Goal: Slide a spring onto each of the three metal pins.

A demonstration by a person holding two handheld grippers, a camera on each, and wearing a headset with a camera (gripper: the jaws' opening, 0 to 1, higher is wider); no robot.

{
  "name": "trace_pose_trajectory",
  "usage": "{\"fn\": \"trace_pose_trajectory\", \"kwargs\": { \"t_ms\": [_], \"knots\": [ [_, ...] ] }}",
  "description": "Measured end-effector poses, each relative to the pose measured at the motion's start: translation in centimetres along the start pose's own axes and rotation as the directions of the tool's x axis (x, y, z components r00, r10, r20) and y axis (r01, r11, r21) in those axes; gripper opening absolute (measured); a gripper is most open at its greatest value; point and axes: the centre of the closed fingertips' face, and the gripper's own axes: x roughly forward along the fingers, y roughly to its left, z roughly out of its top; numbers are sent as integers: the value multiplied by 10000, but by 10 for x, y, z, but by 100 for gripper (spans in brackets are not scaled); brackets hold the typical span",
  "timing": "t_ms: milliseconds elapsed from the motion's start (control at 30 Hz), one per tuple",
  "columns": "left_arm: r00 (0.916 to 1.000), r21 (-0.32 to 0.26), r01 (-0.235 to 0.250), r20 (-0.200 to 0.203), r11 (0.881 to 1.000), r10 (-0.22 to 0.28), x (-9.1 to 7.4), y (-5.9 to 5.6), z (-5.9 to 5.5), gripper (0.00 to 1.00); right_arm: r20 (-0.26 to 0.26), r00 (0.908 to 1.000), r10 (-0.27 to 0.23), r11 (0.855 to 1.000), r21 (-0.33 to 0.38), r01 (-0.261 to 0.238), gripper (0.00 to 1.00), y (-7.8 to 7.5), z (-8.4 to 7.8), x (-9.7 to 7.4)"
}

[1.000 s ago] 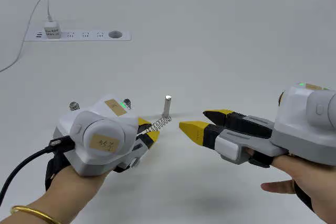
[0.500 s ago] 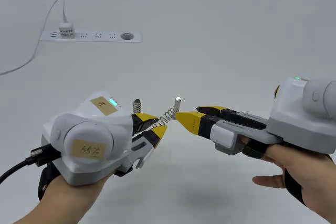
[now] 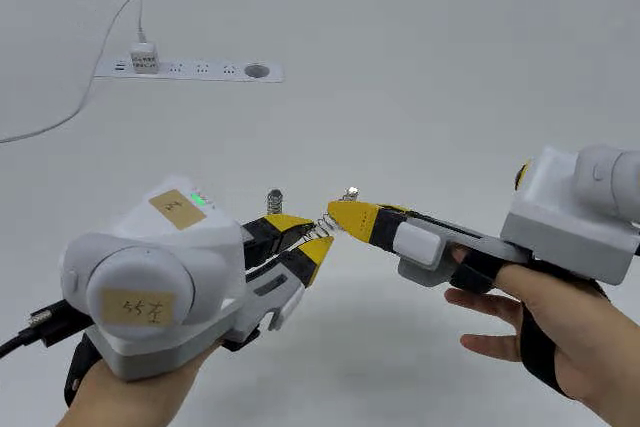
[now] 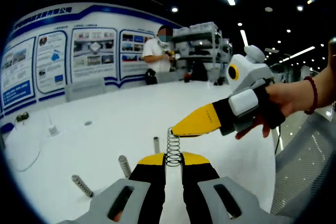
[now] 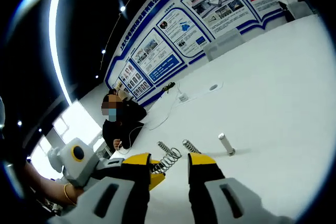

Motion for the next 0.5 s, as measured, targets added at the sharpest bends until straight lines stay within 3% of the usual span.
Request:
{"fn": "trace_pose_trajectory", "kwargs": {
  "t_ms": [167,233,500],
  "knots": [
    [9998,-140,6,202,9999,-3,-4,-1,4,10,204,9993,315,9943,1011,-334,26,4,1,3],
    [9992,-305,95,394,9995,-83,-5,-2,7,10,260,9990,369,9930,1109,-396,24,5,2,3],
    [9986,-360,91,532,9993,-72,-9,-1,10,10,203,9970,752,9846,1568,-775,16,14,1,6]
  ]
}}
